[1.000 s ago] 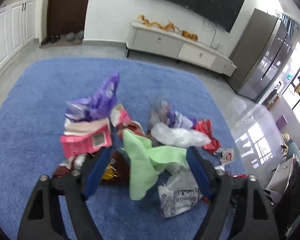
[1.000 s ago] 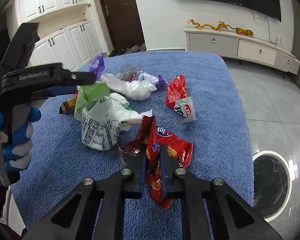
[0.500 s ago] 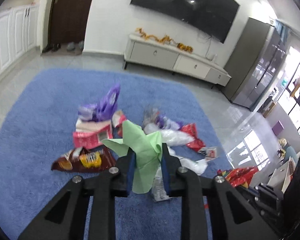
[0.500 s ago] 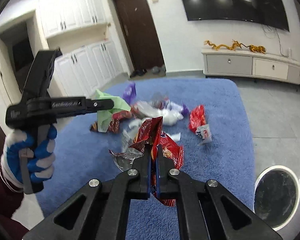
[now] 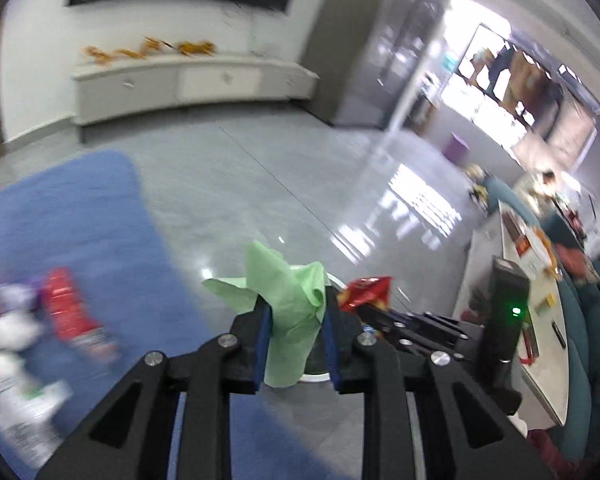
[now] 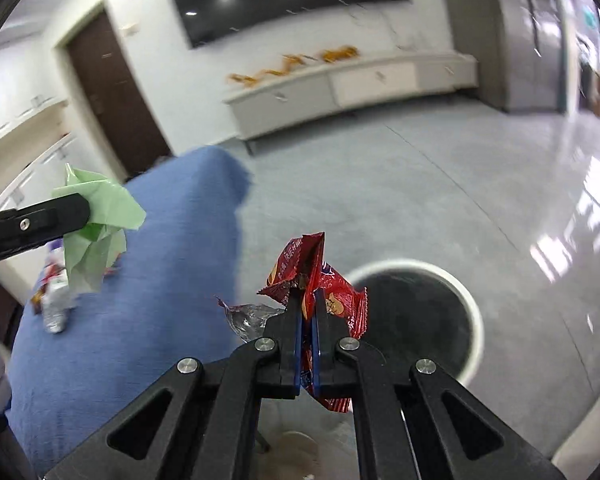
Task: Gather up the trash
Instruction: 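Carry both items over the trash bin and open both grippers, then return both grippers to the rug toward the remaining wrappers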
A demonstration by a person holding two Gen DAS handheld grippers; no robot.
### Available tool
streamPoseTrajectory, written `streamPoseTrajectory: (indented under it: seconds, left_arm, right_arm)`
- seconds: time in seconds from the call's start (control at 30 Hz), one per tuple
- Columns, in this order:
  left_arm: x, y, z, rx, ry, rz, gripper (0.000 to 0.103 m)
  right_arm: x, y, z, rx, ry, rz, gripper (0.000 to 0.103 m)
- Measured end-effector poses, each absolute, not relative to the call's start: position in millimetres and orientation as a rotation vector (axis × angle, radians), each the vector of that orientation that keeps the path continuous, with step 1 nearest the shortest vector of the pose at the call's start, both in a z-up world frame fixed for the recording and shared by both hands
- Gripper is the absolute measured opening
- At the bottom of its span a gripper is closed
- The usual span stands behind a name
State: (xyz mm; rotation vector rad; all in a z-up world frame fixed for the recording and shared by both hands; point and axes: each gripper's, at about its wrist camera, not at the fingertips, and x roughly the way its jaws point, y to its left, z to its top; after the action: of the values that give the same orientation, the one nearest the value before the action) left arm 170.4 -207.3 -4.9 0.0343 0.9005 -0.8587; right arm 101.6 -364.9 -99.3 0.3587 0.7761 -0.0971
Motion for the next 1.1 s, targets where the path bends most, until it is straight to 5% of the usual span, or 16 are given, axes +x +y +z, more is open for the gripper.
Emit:
streamPoseTrajectory:
  seconds: [0.1,0.17,0.2,0.27,0.3,0.67,1.1]
  left_arm:
    - [174.5,-253.8,-22.7,0.046,0.949,-0.908,0.032]
    - [181.7,-273.4,-34.1,0.05,0.966,-0.907,0.057]
    - [186.7,-282.2,-38.4,0.056,0.965,-0.896,0.061]
    - [192.2,-295.5,-46.4,0.045,0.983,-0.898,0.067]
    - [196.7,-300.8,-52.4,0.038,1.001,-0.894,0.069]
    - [198.8,-280.0,-46.4,0.031,0.954,-0.852,0.069]
    - [158.9,-131.3,2.2,0.063,0.773,-0.656,0.069]
  right_arm:
    - [110.2,-397.3,-121.8,0.416,0.806,-0.125,0.008]
    - [116.8,-413.2,-131.9,0.437,0.82,-0.142,0.012]
    - [121.3,-421.0,-139.1,0.453,0.827,-0.14,0.017]
    - [130.7,-432.6,-152.5,0.463,0.848,-0.161,0.047]
    - [134.3,-436.6,-157.6,0.461,0.855,-0.168,0.05]
    - [123.0,-431.4,-141.9,0.447,0.822,-0.159,0.05]
    - [92.2,-343.0,-41.5,0.351,0.651,-0.016,0.05]
